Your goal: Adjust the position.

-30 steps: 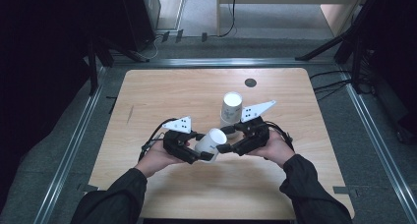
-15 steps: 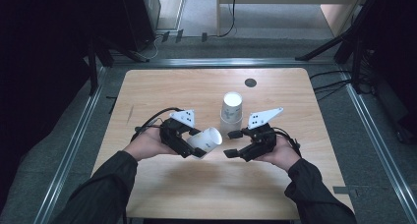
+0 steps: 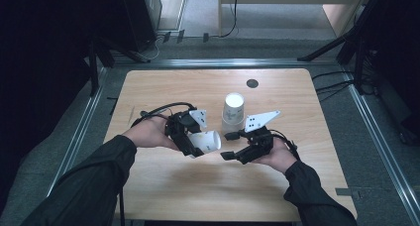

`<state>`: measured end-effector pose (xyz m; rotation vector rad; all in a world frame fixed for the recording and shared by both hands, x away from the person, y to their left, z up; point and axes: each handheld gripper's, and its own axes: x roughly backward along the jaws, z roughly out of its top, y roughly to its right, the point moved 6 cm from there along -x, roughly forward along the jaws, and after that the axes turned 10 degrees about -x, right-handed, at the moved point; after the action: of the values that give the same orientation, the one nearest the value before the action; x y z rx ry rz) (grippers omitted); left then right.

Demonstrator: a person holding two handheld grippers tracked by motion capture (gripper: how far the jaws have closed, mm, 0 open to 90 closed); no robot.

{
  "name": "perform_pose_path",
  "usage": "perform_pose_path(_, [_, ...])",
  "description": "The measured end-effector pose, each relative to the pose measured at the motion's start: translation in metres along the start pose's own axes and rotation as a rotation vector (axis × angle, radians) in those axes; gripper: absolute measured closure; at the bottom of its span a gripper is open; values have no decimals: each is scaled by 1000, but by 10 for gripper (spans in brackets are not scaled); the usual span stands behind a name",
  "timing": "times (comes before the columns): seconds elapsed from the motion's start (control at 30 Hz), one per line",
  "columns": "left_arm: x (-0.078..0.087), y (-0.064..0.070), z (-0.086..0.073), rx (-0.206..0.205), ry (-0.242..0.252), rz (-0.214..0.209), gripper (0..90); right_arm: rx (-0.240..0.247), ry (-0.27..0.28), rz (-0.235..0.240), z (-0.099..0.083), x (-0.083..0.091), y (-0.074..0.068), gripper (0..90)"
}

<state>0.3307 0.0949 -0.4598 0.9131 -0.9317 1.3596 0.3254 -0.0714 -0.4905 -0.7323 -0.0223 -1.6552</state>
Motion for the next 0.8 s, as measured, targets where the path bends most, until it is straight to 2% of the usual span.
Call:
perform_pose_path(0.03, [1, -1, 0, -19, -30, -1, 288, 4, 4, 3, 1, -1, 0, 285])
perform_pose_path(0.17, [2, 0, 3, -49, -94, -19, 287, 13, 21, 7, 3, -4, -2, 285])
perform_pose_path(0.27, [2, 0, 6, -59, -114, -24, 286, 15, 32, 18, 5, -7, -5, 285])
perform_pose_path(0.33, [1, 0, 10, -73, -152, -35, 286, 19, 41, 21, 6, -8, -6, 285])
perform_pose_path(0.37, [1, 0, 10, -73, -152, -35, 286, 19, 41, 21, 6, -8, -6, 285])
perform_pose_path(0.43, [-1, 1, 13, -92, -184, -49, 286, 25, 47, 23, 8, -12, -7, 281])
perform_pose_path(0.6, [-4, 2, 17, -97, -184, -62, 286, 26, 33, 18, 7, -16, -8, 281])
perform_pose_path(0.8, [-11, 3, 18, -109, -208, -69, 286, 39, 24, 12, 8, -22, -9, 281])
